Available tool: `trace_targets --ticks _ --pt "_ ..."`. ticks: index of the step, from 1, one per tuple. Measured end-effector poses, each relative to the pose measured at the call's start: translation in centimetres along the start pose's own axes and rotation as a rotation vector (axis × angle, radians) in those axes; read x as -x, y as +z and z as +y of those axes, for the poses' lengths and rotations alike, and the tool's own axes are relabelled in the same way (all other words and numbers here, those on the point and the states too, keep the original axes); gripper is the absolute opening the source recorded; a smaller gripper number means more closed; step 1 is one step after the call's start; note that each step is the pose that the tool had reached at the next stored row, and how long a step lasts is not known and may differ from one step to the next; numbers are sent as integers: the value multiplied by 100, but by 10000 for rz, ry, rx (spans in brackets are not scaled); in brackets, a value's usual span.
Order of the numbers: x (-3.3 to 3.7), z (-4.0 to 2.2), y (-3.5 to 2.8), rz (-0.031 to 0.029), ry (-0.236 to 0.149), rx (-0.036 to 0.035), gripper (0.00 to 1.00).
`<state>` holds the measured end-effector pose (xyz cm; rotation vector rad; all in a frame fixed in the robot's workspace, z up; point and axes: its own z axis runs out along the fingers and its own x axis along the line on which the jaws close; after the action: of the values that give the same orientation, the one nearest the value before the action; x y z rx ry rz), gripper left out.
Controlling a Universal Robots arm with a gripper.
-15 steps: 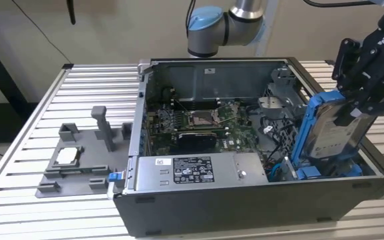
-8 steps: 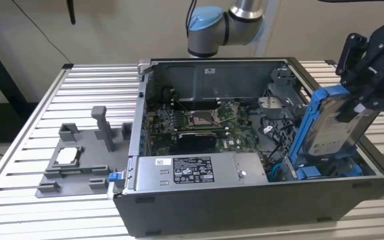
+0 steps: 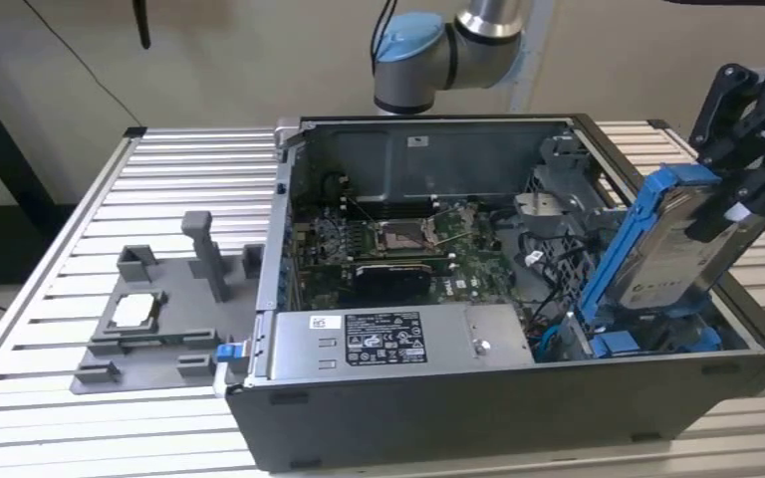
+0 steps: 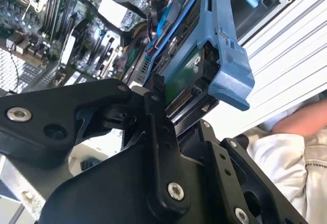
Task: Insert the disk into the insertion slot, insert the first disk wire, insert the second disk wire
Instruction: 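Insert the disk into the insertion slot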
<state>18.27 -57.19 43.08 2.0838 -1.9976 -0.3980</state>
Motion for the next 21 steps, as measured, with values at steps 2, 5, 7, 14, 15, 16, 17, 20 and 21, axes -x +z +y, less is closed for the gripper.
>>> trace_targets --ticks 2,5,7,14,15,16,17,20,21 --pt "-8 -51 -2 -4 3 99 31" --pt "-13 -102 16 -13 13 169 31" --pt "-13 -111 26 -26 54 245 31" --pt "-20 -157 88 -68 129 455 31" --pt "-25 -169 93 -70 128 456 31" --pt "-29 -182 94 -72 128 455 31" --pt "-32 -190 98 -77 126 455 31" --pt "-44 -218 106 -73 130 456 31" --pt "-48 -226 106 -80 127 456 31"
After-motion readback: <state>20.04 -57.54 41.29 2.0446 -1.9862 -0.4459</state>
